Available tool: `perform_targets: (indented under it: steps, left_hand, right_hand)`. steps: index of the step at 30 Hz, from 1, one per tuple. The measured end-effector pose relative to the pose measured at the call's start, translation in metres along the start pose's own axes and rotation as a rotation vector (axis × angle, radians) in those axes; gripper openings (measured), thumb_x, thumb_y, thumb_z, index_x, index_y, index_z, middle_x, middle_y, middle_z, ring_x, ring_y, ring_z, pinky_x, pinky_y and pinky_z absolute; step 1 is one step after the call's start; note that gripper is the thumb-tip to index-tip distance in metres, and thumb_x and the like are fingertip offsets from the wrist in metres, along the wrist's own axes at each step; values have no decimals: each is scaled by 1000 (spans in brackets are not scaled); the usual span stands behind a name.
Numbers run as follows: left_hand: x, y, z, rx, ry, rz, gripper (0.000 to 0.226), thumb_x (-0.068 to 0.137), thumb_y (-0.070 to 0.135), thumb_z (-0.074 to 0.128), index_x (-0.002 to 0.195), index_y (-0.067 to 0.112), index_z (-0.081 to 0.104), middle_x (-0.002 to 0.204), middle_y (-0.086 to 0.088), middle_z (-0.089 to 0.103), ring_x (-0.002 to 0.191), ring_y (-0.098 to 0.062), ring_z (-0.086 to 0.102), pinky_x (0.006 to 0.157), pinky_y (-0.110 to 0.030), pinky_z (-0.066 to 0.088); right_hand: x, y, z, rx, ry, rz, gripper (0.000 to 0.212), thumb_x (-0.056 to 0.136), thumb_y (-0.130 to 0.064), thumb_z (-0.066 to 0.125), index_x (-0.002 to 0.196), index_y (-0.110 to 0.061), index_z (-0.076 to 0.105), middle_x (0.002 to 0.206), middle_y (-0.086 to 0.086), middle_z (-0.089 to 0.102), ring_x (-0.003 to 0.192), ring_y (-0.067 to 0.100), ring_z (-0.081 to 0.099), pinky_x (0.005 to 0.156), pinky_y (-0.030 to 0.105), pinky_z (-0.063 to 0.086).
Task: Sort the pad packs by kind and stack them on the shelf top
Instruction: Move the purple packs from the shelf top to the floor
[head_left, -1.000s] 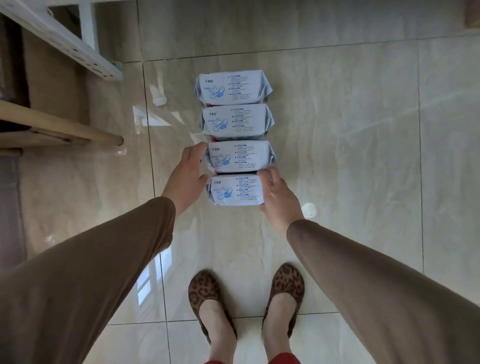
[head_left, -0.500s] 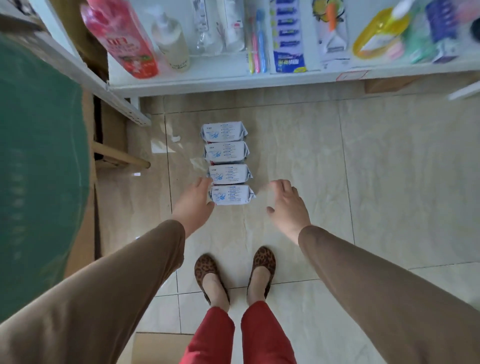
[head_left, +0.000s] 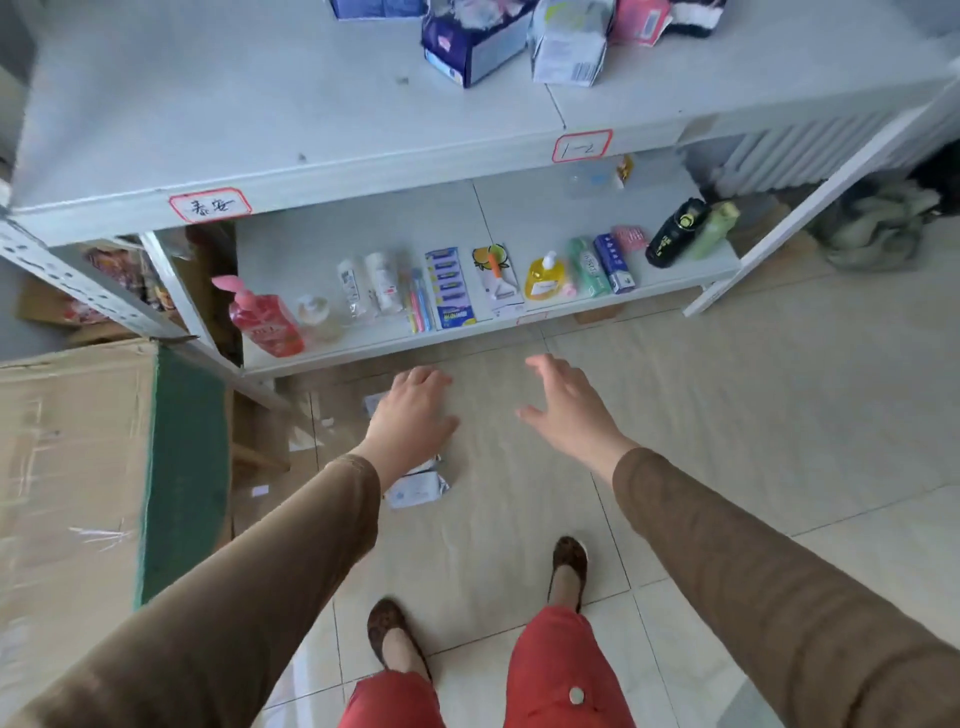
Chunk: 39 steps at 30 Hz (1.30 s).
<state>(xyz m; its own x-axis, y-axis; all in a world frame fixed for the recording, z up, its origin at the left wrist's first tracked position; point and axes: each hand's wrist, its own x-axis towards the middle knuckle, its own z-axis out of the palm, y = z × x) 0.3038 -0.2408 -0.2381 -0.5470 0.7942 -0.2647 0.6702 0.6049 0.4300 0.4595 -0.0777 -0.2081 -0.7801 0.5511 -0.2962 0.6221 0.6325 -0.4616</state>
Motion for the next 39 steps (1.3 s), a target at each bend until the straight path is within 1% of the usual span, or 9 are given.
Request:
perform_targets:
  steps: [4, 9, 16, 21, 26, 30, 32, 35, 39]
  left_hand:
    - [31, 67, -27, 4, 17, 20, 61, 87, 36, 66, 141, 19, 44, 144, -3, 43, 132, -26, 37, 110, -38, 33]
    - [81, 144, -58, -26, 81, 10, 60, 88, 34, 67, 142, 20, 44, 145, -3, 42, 135, -26, 37, 110, -37, 31]
    - [140, 203, -98, -38, 206, 12, 59, 89, 36, 67, 141, 22, 45, 144, -1, 45, 134, -24, 38, 109, -35, 30]
    - [191, 201, -132, -55, 261, -14, 59, 90, 36, 66, 142, 23, 43, 146, 0, 43, 134, -21, 37, 110, -34, 30]
    - [251, 179, -171, -54, 329, -37, 59, 90, 35, 67, 142, 19, 44, 145, -3, 44, 134, -23, 38, 110, -35, 30]
    - [295, 161, -207, -65, 361, -58, 60, 90, 33, 68, 141, 15, 45, 143, -6, 45, 133, -26, 40, 110, -34, 29]
    - [313, 152, -223, -70, 372, -81, 61, 89, 34, 68, 142, 16, 44, 142, -6, 45, 132, -27, 41, 110, -36, 31]
    - [339, 137, -242, -68, 385, -127, 61, 89, 36, 68, 142, 19, 43, 143, -7, 45, 131, -28, 41, 109, -39, 34]
    - [369, 115, -258, -114, 395, -209, 62, 87, 34, 70, 141, 19, 43, 141, -8, 45, 129, -29, 42, 106, -39, 36]
  right_hand:
    - [7, 35, -72, -15, 33, -51, 63, 88, -33, 68, 143, -20, 39, 139, 6, 49, 127, 28, 44, 102, 40, 41]
    - [39, 91, -160, -27, 54, -118, 60, 89, -35, 67, 141, -23, 39, 139, 5, 51, 126, 25, 47, 99, 38, 44]
    - [105, 119, -248, -29, 110, -184, 58, 88, -36, 68, 137, -18, 43, 135, 7, 52, 122, 28, 48, 96, 37, 42]
    - [170, 102, -286, -12, 116, -273, 57, 90, -35, 64, 140, -20, 40, 137, 4, 50, 125, 24, 44, 93, 35, 38]
    - [237, 72, -310, -18, 138, -343, 55, 92, -32, 64, 140, -18, 42, 136, 5, 50, 124, 24, 45, 97, 34, 38]
    - [285, 43, -329, 11, 135, -364, 56, 92, -30, 64, 142, -17, 43, 141, 4, 48, 130, 23, 42, 101, 32, 36]
    - [307, 27, -339, 34, 126, -388, 55, 92, -30, 65, 141, -15, 44, 138, 6, 50, 129, 23, 44, 100, 30, 36]
    - [346, 3, -352, 23, 111, -419, 55, 95, -33, 61, 143, -15, 43, 141, 6, 49, 131, 24, 44, 107, 36, 36]
    - [407, -29, -366, 34, 76, -452, 48, 97, -32, 57, 141, -17, 44, 142, 5, 48, 133, 21, 43, 103, 32, 35]
